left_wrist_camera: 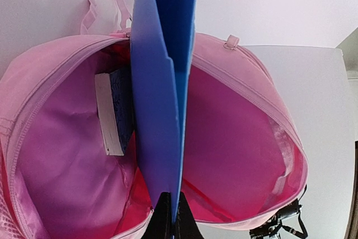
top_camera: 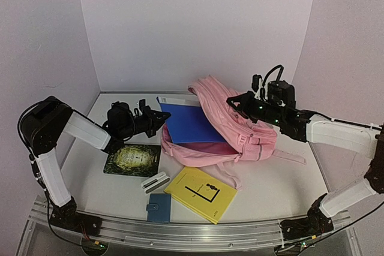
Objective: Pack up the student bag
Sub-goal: Place the files in the student bag.
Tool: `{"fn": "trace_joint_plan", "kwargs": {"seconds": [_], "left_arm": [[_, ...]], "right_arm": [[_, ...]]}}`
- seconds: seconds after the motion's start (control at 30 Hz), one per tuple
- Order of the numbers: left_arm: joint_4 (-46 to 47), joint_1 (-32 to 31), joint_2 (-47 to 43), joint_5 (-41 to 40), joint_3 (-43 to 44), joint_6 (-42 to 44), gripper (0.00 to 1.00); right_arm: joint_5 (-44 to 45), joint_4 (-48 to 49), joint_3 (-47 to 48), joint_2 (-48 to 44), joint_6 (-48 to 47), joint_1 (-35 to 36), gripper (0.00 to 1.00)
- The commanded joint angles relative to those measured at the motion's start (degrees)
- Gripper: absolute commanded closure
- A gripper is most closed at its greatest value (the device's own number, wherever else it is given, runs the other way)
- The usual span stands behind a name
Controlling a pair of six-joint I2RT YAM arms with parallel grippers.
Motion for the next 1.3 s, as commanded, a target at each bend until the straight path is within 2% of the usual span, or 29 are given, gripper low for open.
{"fn": "trace_joint_plan", "kwargs": {"seconds": [0.0, 0.2, 0.37, 0.57, 0.7, 0.97, 1.27], "left_arm": [[7.34, -1.66, -0.57, -5.93, 3.11, -2.63, 1.0], [7.35, -4.88, 4.48, -7.13, 8.63, -1.86, 1.0], [2.39, -7.92, 8.65, -9.43, 13.53, 2.87, 1.0], [5.36, -9.34, 11.3, -12.31, 14.01, 3.06, 1.0], [8.59, -9.5, 8.45, -13.56, 11.66, 3.22, 1.0], [9.53, -9.47, -3.12, -16.11, 5.42, 5.01, 1.0], [9.46, -9.46, -7.83, -16.73, 3.47, 5.95, 1.0]], "right_arm": [[-0.67, 14.73, 1.16, -4.42, 1.17, 0.01, 1.0], [-0.87, 15.19, 1.16, -4.51, 1.39, -0.02, 1.0], [-1.42, 15.35, 1.17, -4.36, 1.81, 0.01, 1.0], [-1.66, 15.53, 0.93, -4.47, 1.84, -0.03, 1.0], [-1.11, 15.52, 0.61, -5.09, 1.51, 0.01, 1.0], [-0.28, 15.53, 0.03, -7.0, 1.44, -0.04, 1.0], [-0.48, 15.5, 0.21, -7.33, 2.13, -0.01, 1.0]]}}
